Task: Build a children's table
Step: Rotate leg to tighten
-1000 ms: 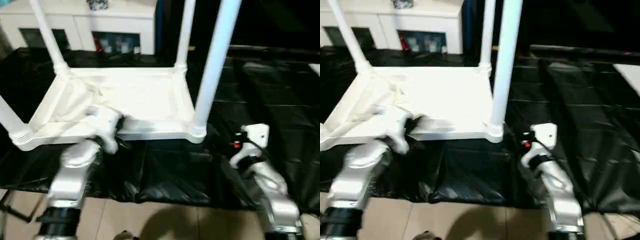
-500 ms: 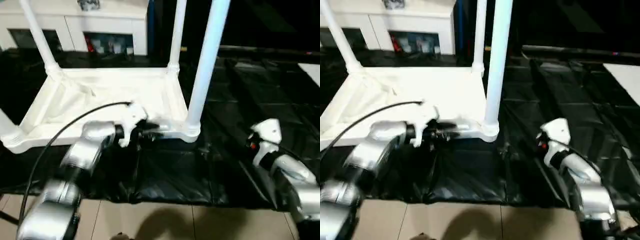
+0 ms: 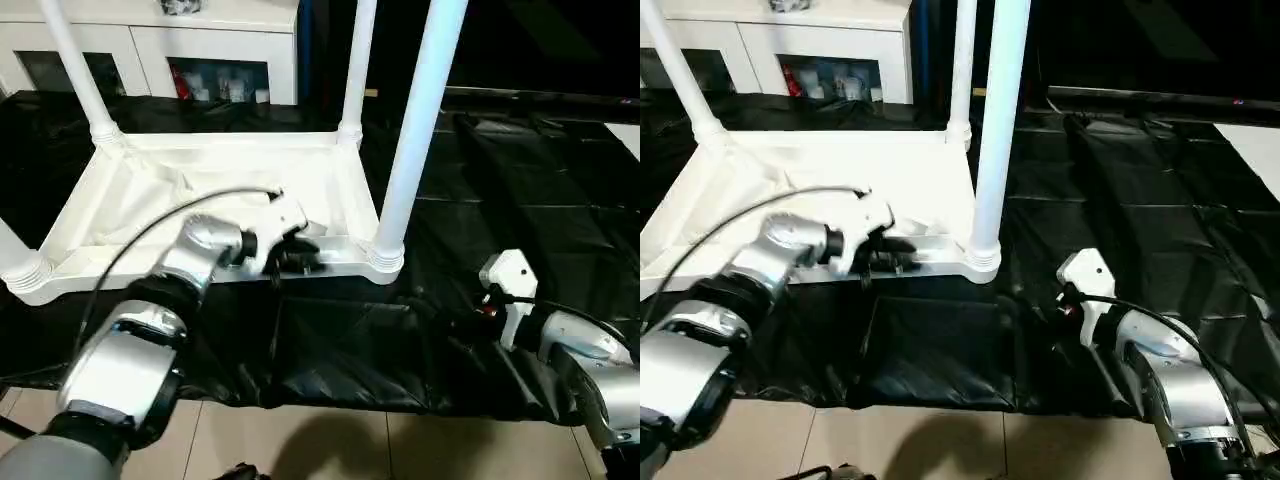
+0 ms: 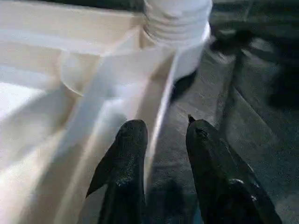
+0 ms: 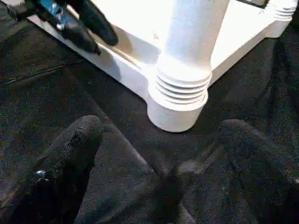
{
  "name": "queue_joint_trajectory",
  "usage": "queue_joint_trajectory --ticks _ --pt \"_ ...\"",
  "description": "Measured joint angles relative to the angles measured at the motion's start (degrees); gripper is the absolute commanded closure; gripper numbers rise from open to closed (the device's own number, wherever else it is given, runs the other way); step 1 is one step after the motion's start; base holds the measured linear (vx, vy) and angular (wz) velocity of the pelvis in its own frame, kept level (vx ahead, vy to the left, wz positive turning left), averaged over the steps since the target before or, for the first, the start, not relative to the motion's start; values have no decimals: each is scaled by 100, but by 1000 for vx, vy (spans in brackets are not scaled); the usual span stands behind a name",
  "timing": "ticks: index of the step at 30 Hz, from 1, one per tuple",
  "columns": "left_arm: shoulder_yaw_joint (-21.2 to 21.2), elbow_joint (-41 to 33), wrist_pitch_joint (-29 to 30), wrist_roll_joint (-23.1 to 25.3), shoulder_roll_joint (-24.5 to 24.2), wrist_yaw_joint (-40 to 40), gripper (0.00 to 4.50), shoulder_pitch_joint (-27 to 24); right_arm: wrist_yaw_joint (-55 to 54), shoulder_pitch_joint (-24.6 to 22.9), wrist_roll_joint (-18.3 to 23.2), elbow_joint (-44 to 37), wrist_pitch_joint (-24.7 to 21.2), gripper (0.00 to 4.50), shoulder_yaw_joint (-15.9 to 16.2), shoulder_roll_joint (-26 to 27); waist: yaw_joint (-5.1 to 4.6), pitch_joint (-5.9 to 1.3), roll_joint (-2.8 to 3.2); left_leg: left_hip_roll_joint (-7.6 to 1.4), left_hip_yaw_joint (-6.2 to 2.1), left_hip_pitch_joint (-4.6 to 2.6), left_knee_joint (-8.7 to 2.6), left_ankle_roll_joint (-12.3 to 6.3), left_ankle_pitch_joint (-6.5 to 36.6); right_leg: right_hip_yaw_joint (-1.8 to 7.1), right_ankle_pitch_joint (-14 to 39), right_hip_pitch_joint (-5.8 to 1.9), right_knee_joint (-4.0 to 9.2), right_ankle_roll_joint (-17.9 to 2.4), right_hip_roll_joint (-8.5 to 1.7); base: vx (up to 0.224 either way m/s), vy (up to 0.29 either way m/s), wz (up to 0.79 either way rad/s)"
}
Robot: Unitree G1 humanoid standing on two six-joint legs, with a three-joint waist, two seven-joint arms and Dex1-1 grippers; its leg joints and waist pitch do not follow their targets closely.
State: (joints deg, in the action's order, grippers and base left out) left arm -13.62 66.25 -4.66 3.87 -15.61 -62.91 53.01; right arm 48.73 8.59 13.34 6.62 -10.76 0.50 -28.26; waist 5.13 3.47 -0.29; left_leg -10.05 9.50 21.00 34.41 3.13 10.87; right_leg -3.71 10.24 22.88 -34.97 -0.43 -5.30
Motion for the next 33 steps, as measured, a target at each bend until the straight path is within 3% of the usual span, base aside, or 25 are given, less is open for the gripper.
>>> queue_joint_trajectory --ticks 10,21,25,29,33 --pt "-26 491 -194 213 68 238 289 172 0 0 -4 -34 -11 4 4 -15 2 -11 54 -3 3 3 0 0 0 -2 -1 2 2 -1 0 0 0 0" --pt "-11 652 -170 274 64 2 369 354 4 93 -57 21 38 0 114 2 7 -10 61 -4 3 6 -5 0 1 -3 -1 4 7 -1 0 0 0 0" --pt "17 632 116 252 -9 -742 401 371 42 287 -86 107 172 0 171 7 9 -10 60 -4 7 5 -8 -1 1 -2 -1 4 8 -1 0 0 0 0" --pt "-103 427 170 262 -109 -1068 438 253 108 400 -176 193 253 0 244 17 14 -6 43 -4 12 5 -8 -1 1 -1 -1 5 8 -1 -2 0 0 0" --pt "-180 -312 199 239 -391 -1346 447 -166 189 486 -195 318 271 0 289 46 -31 -9 -32 -19 22 3 -22 0 1 -1 1 5 5 1 4 0 0 0"
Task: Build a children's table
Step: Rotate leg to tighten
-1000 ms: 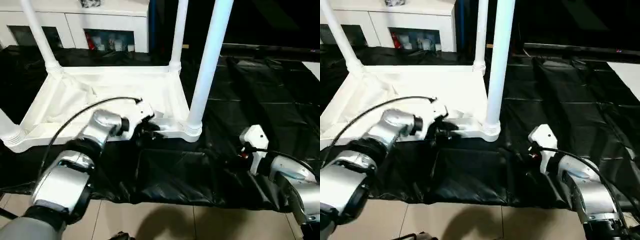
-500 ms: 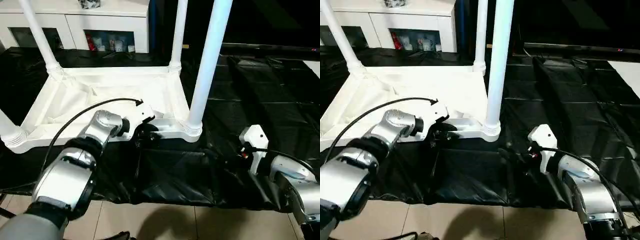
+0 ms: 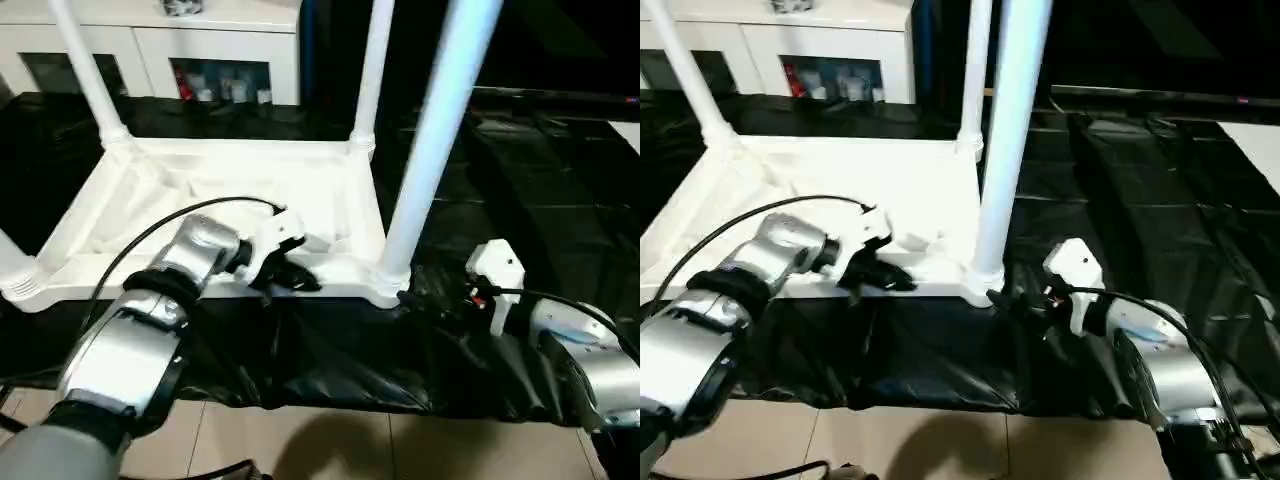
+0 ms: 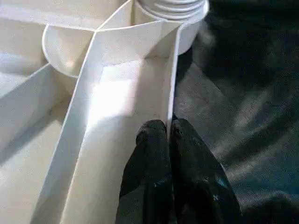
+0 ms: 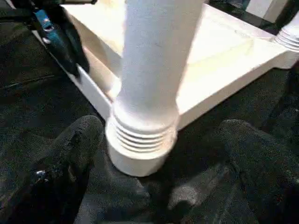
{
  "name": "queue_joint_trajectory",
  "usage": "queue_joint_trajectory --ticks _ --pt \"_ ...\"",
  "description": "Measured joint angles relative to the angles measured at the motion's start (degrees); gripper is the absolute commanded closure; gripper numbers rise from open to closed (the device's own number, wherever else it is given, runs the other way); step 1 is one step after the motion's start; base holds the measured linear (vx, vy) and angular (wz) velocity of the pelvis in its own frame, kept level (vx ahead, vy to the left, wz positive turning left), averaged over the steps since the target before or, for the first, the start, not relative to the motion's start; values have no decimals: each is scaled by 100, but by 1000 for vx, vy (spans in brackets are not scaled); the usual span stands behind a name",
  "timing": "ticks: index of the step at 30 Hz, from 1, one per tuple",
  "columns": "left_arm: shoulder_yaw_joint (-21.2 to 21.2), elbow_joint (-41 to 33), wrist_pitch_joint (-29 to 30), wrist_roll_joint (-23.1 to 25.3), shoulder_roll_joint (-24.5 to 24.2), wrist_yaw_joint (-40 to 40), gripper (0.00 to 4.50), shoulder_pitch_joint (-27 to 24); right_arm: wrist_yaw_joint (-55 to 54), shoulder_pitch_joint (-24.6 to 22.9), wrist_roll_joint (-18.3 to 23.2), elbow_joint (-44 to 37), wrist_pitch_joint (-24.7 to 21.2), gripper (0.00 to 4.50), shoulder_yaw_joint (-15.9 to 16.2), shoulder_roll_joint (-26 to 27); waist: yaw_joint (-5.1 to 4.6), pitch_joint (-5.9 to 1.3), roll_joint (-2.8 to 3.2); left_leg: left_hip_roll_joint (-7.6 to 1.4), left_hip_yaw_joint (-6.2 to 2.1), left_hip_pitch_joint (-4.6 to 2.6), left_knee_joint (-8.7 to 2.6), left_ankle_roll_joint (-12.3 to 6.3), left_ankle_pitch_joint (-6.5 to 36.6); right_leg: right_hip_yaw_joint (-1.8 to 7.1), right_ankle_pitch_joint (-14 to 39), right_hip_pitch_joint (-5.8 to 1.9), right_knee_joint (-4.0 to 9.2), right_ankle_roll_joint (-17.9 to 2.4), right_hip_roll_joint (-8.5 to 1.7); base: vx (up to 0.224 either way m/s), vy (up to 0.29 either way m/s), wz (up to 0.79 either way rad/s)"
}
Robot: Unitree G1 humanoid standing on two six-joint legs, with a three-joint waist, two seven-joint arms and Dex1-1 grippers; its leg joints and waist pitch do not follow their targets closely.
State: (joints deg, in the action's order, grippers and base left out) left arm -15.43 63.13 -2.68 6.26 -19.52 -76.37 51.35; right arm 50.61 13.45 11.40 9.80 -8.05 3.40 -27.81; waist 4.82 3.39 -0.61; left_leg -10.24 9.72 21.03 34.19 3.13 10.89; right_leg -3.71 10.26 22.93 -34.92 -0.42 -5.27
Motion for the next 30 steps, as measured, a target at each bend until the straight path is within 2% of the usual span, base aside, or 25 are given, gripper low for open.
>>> queue_joint_trajectory --ticks 2,6,10,12,14,16,18,23,30 --pt "-11 -582 214 -70 -188 -87 447 -308 36 61 -2 22 25 0 59 18 -23 -2 -3 -4 7 -3 -4 1 0 1 0 3 -1 0 1 0 0 0" --pt "37 -2548 1105 -172 -824 -280 447 -1297 90 75 15 33 112 0 137 49 -95 -3 -4 -18 20 -12 -20 8 -2 -1 5 6 -3 0 7 0 0 0" --pt "127 -3690 1751 -185 -992 -194 447 -1847 122 30 22 19 140 0 154 75 -111 -2 -14 -17 21 -18 -21 13 -5 0 5 9 -2 0 6 0 0 0" --pt "172 -3792 1772 -252 -861 -60 447 -1933 127 18 21 46 158 0 156 111 -93 1 -21 -16 21 -18 -15 13 -7 0 4 11 -2 0 4 0 0 0" --pt "196 -3743 1803 -321 -702 124 392 -1917 124 18 22 51 200 0 164 172 -63 1 -23 -16 23 -16 -9 13 -7 0 3 11 -2 -1 2 0 0 0" --pt "199 -3810 2011 -387 -637 279 392 -1931 121 17 22 50 209 0 179 209 -20 3 -26 -17 23 -13 -7 13 -7 0 3 12 -3 -2 2 0 0 0" --pt "199 -4032 2206 -401 -656 349 373 -1955 111 -9 22 55 218 0 184 211 6 4 -27 -17 23 -10 -8 13 -7 -1 3 15 -3 -2 2 0 0 0" --pt "189 -4295 2275 -355 -673 468 373 -2006 97 -44 22 58 250 0 192 233 24 3 -25 -17 23 -6 -8 13 -7 -2 3 18 -2 -2 2 0 0 0" --pt "183 -3919 2178 -498 -486 538 373 -2007 89 -191 21 46 250 0 192 234 21 1 -11 -16 22 -7 -8 14 -7 -2 3 17 -2 -2 2 0 0 0"
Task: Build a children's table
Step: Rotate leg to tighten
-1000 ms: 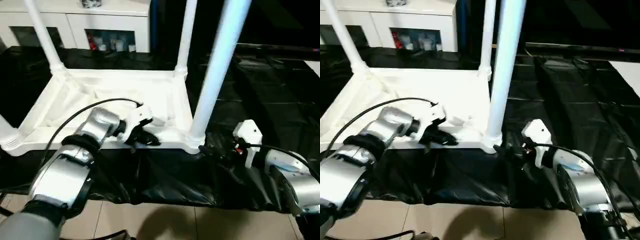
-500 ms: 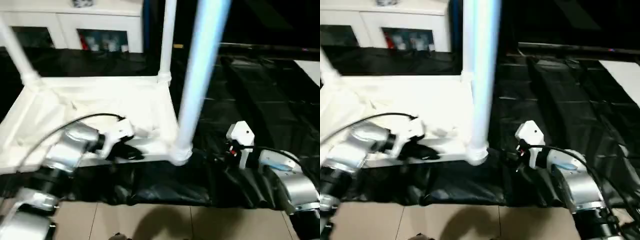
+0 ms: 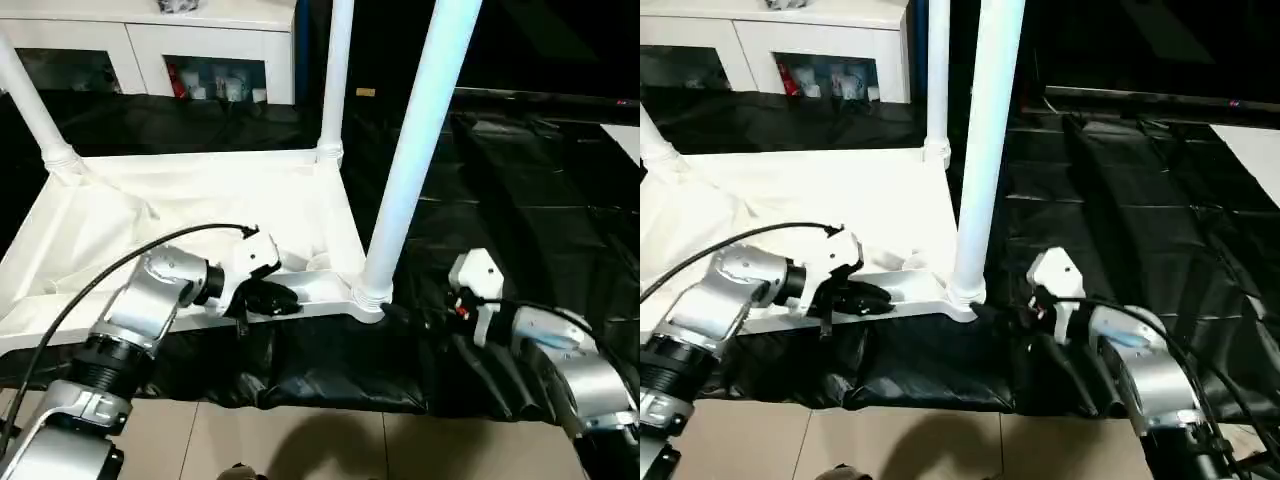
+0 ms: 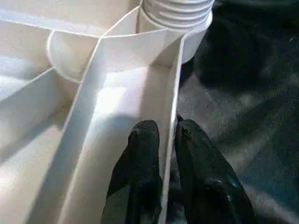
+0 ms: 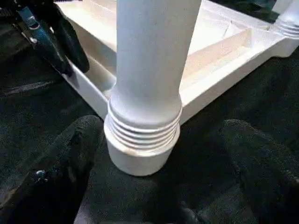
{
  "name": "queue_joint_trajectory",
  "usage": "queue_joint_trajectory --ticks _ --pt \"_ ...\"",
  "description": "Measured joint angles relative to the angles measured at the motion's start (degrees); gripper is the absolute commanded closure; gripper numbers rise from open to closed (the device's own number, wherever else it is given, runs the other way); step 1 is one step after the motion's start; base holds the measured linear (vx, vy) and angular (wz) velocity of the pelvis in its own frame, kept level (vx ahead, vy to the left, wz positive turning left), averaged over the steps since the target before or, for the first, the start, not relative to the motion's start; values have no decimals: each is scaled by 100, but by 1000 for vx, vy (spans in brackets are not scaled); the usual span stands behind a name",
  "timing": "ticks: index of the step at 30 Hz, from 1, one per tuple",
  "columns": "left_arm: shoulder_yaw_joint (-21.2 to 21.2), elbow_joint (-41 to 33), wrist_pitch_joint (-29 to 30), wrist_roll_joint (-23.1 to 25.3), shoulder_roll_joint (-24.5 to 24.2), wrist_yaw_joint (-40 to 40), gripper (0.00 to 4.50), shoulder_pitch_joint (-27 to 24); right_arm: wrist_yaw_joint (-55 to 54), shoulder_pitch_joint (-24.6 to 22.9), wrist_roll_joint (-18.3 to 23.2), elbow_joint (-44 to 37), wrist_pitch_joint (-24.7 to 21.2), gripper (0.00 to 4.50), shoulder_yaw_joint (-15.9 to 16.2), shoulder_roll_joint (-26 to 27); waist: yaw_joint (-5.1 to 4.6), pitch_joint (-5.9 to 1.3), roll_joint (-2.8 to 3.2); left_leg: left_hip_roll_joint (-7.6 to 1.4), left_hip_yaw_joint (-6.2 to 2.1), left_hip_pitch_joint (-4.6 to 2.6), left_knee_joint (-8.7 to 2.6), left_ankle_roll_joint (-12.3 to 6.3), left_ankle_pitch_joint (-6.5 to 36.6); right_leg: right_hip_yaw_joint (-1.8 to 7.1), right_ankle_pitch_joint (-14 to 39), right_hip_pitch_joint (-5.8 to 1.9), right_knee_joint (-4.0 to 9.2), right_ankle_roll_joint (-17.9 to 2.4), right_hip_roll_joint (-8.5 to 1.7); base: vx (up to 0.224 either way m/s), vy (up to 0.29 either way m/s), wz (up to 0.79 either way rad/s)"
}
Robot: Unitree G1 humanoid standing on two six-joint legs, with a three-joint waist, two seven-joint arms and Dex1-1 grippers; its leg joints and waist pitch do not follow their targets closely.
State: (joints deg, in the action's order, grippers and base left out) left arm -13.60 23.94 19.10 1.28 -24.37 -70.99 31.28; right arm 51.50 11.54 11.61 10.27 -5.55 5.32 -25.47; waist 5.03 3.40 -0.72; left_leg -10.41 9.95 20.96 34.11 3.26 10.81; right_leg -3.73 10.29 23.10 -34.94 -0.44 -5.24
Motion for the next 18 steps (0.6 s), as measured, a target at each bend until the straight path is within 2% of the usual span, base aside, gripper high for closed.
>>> queue_joint_trajectory --ticks 9,18 --pt "-37 558 -313 -35 229 139 373 173 -34 -7 -1 -21 0 0 0 1 -2 -7 54 -1 -2 0 0 0 0 -2 0 -1 0 0 1 0 0 0" --pt "-148 807 -535 -32 171 -69 450 302 15 -4 7 -20 -39 0 40 69 -22 -13 64 -1 -2 -1 0 0 0 -2 0 -1 0 0 1 0 0 0"
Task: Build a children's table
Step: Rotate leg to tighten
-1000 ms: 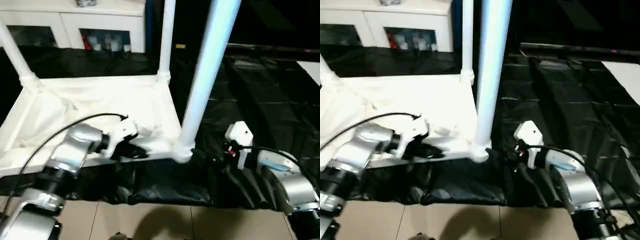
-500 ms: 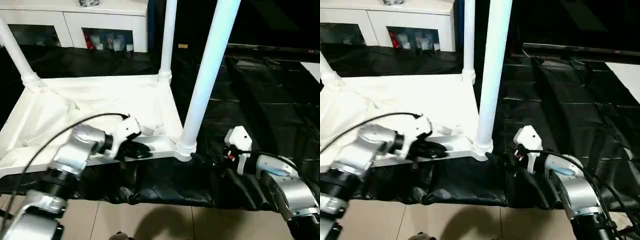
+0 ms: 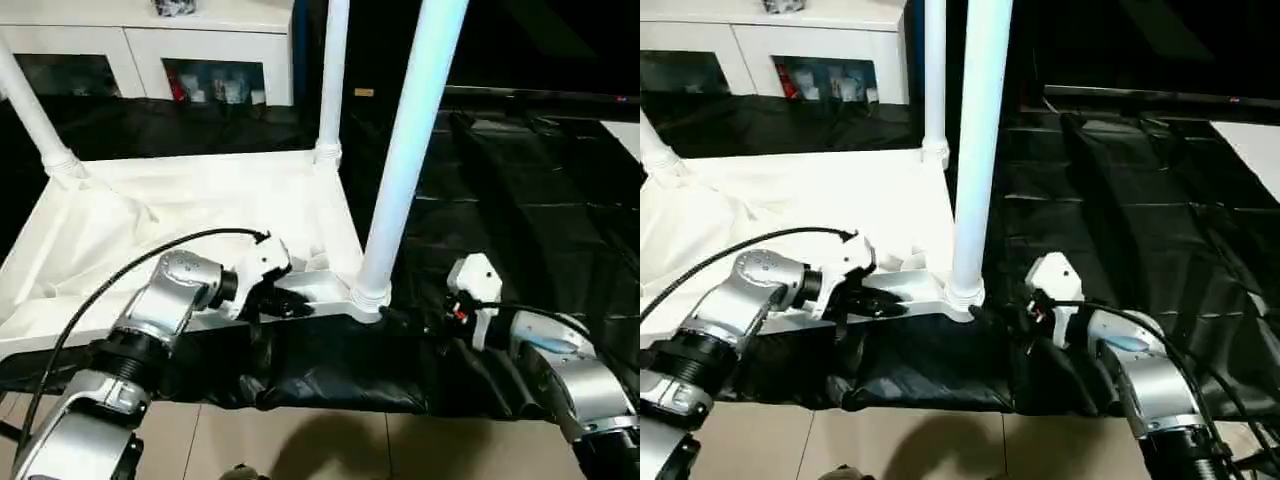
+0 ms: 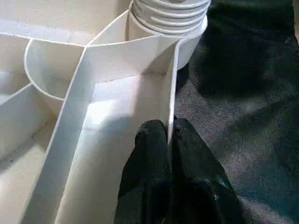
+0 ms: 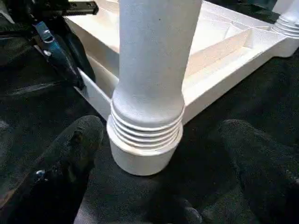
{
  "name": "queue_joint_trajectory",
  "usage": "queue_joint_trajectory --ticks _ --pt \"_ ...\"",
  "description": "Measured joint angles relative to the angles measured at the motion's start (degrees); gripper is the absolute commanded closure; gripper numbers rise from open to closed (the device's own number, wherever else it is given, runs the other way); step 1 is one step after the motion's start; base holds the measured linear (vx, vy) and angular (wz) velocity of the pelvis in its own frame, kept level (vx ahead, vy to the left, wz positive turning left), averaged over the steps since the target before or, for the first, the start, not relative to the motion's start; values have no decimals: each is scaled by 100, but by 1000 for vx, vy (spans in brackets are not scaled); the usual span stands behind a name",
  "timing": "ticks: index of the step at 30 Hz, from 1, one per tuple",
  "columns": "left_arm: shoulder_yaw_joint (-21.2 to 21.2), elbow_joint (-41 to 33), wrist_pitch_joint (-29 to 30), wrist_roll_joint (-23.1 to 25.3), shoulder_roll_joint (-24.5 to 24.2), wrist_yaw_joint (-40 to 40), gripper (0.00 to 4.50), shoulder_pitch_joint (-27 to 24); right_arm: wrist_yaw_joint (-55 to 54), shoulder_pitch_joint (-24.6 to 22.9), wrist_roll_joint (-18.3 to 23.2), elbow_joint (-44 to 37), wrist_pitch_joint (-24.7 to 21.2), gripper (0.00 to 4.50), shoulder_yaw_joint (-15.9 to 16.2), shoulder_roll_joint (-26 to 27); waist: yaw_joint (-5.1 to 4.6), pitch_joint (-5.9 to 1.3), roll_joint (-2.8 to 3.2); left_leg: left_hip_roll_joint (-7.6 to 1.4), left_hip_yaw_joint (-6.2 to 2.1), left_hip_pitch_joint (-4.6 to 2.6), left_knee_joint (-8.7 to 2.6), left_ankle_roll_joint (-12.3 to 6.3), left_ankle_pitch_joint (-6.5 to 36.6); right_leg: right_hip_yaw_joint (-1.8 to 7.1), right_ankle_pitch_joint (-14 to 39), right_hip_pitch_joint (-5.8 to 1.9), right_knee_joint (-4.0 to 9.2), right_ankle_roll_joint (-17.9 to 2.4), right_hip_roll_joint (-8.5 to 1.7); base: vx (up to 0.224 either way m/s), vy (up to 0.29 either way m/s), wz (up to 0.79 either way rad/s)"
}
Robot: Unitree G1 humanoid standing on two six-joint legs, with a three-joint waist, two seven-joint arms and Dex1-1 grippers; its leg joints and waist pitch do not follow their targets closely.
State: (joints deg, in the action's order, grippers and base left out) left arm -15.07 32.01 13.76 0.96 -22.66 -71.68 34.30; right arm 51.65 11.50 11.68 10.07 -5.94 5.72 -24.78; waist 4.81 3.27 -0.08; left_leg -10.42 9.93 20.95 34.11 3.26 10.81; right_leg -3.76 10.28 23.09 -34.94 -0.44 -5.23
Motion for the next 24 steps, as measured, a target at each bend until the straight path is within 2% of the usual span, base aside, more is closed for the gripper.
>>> queue_joint_trajectory --ticks 3,7,12,21,22,24 --pt "-37 26 -47 -6 -41 -22 450 8 81 29 114 11 -113 0 30 40 -22 0 4 0 0 0 0 0 0 0 0 0 1 0 0 0 0 0" --pt "-36 39 -115 -21 -62 -28 450 7 185 265 91 224 -133 0 222 161 -55 0 4 0 0 0 0 0 0 0 -1 0 0 -2 0 0 0 0" --pt "-9 -85 -94 -92 -120 -55 450 -83 -44 813 -344 876 131 0 421 422 -105 0 3 1 1 4 1 1 0 0 -1 3 0 -2 0 0 0 0" --pt "-5 -318 7 -129 -163 -62 450 -207 -25 1310 -477 1532 284 0 605 632 -118 6 -17 0 1 10 0 -1 0 -3 0 6 1 -2 -1 0 0 0" --pt "-5 -328 14 -130 -173 -64 450 -213 0 1331 -479 1584 310 30 605 645 -123 8 -26 0 1 8 0 -1 0 -2 0 6 -1 -2 -1 0 0 0" --pt "-5 -374 56 -133 -206 -65 450 -221 105 1409 -499 1782 417 37 605 698 -132 9 -51 -3 1 6 0 1 -1 -3 0 6 -5 -2 0 0 0 0"
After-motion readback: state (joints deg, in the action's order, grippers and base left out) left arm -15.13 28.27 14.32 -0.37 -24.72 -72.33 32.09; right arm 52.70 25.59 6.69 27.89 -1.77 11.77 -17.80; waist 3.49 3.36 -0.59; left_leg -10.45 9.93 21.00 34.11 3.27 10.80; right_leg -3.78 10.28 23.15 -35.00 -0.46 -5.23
